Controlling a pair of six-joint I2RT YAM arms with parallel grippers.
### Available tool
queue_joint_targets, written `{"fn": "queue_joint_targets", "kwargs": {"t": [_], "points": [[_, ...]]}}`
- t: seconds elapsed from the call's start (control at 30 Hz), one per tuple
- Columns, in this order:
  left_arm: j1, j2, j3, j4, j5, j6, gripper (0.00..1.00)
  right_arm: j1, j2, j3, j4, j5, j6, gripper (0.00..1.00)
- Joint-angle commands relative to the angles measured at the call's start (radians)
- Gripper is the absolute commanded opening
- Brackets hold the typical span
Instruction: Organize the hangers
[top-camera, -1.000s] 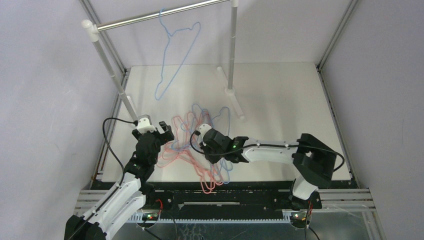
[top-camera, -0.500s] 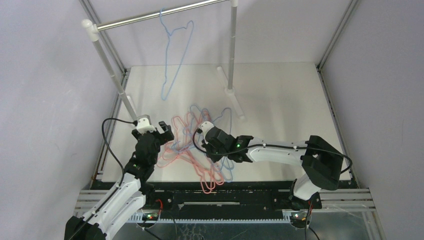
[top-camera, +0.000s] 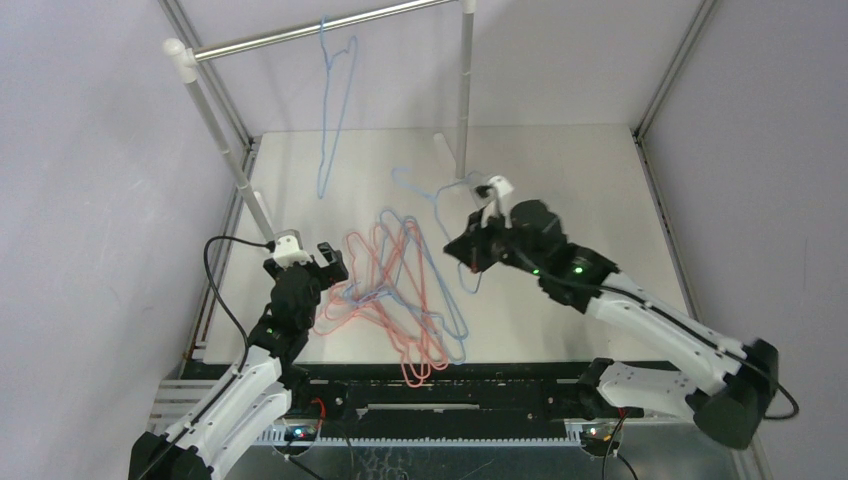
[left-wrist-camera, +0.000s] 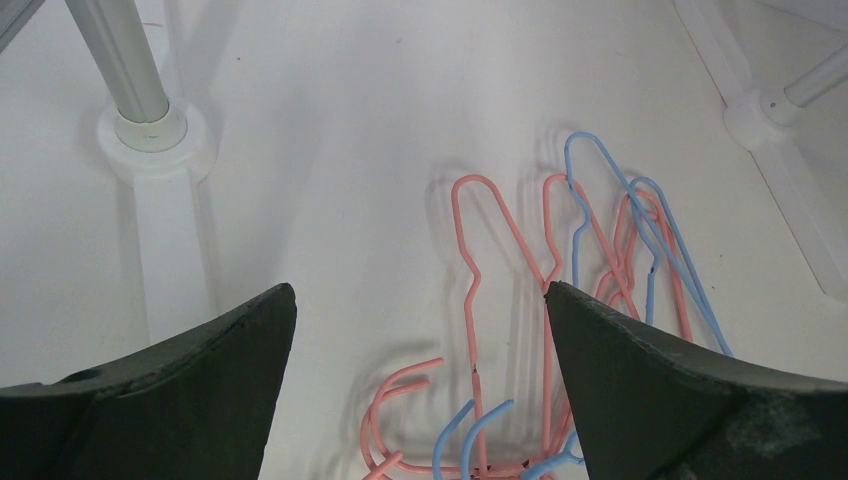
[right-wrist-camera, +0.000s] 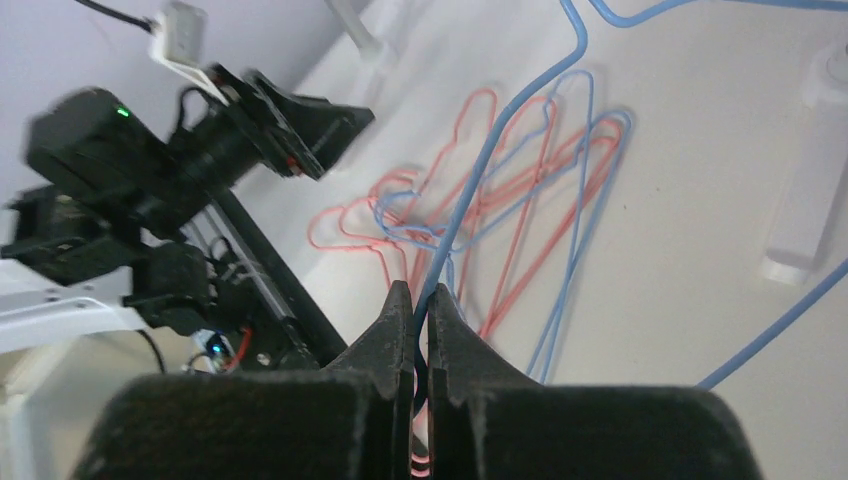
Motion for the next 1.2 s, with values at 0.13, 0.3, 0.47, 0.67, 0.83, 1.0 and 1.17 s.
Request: {"fn": "queue_joint_targets", "kwargs": {"t": [0.13,0.3,0.47,0.67,0.83,1.0,1.17], "points": [[-0.004,0.004,-0.008,0.045,0.006,-0.003,1.00,-0.164,-0.082,-0.013,0.214,-0.401,0.190,0.00],[-0.004,-0.003,-0.008,0.040,0.004,-0.002,0.99,-0.208,-0.052,0.041,0.389,-0.489,0.295,0.00],[-0.003,-0.016,-0.011,0.037,0.004,-0.001,0.99,-0.216,-0.008,0.066,0.568,-0.443,0.341,0.00],[-0.003,-0.016,-0.009,0.036,0.006,-0.002,0.99,-0.215,0.096,0.128,0.772,-0.397,0.343,0.00],[-0.003,-0.012,-0.009,0.038,0.006,-0.002,0.99,-0.218,0.232,0.234,0.886,-0.382,0.342,0.00],[-0.003,-0.012,-0.009,0.038,0.007,-0.002,1.00,-0.221,0.361,0.341,0.991,-0.372,0.370,0.00],[-0.004,-0.013,-0.011,0.042,0.013,-0.005,1.00,-0.226,0.512,0.465,1.019,-0.370,0.393,0.00]]}}
